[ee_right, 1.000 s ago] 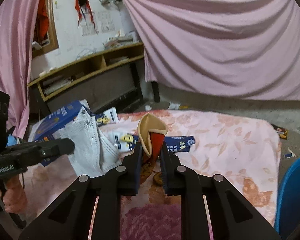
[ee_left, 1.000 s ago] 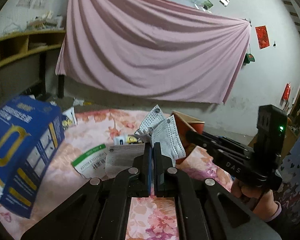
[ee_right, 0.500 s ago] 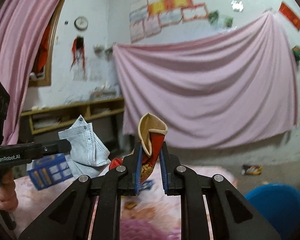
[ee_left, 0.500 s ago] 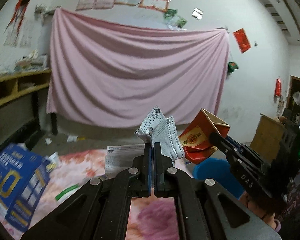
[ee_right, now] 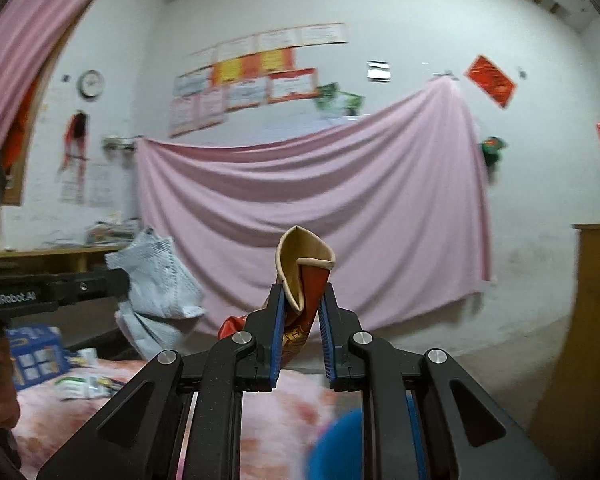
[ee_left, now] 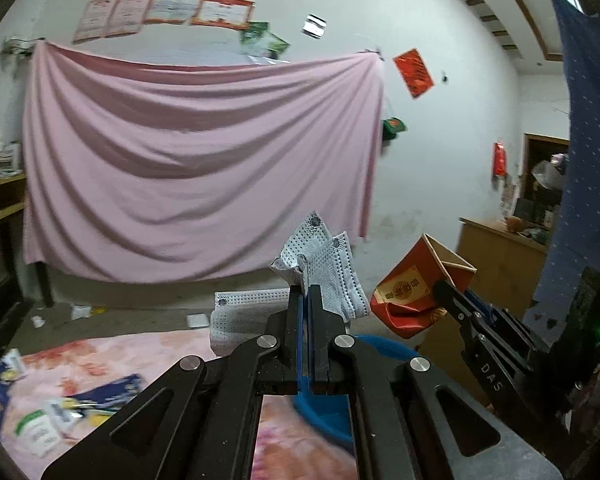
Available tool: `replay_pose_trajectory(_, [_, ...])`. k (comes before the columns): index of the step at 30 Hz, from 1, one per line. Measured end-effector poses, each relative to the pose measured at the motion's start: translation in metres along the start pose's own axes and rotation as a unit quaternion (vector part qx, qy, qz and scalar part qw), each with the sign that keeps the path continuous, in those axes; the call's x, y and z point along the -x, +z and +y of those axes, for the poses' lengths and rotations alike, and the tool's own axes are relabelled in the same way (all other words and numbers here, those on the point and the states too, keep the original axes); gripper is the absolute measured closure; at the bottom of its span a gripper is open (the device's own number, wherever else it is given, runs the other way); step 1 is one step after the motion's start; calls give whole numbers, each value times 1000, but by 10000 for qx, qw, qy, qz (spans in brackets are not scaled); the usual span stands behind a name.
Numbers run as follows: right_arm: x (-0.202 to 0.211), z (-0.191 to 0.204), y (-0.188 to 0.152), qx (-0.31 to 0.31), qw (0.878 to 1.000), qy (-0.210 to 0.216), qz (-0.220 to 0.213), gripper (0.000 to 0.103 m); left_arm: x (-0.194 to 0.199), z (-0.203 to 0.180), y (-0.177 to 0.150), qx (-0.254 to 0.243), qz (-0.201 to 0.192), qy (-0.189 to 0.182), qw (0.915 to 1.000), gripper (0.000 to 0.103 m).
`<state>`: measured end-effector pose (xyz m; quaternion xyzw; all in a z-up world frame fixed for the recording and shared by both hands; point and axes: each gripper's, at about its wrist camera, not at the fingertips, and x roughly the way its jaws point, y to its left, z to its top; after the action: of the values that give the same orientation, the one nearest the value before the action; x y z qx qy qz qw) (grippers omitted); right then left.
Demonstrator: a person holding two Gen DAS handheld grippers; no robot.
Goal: Collect trash
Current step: 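Carry the paper cup and grey masks in both tools over the blue basin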
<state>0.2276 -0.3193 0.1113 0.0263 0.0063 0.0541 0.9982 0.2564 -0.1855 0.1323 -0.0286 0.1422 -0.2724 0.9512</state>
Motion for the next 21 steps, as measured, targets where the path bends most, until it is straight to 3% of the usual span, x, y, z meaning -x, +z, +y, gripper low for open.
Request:
replay_pose_trajectory(8, [12, -76, -9, -429, 9944, -872, 406, 88, -60, -46, -10, 62, 387, -415, 9984, 103])
replay_pose_trajectory(13, [9, -101, -18, -641, 9886, -1094, 806, 88, -95, -55, -13, 248, 823, -467, 9952, 103])
replay_pose_trajectory(21, [-9, -109, -30, -837, 9787, -1169, 1467, 88, -119, -59, -28, 380, 1355, -513, 9887, 103])
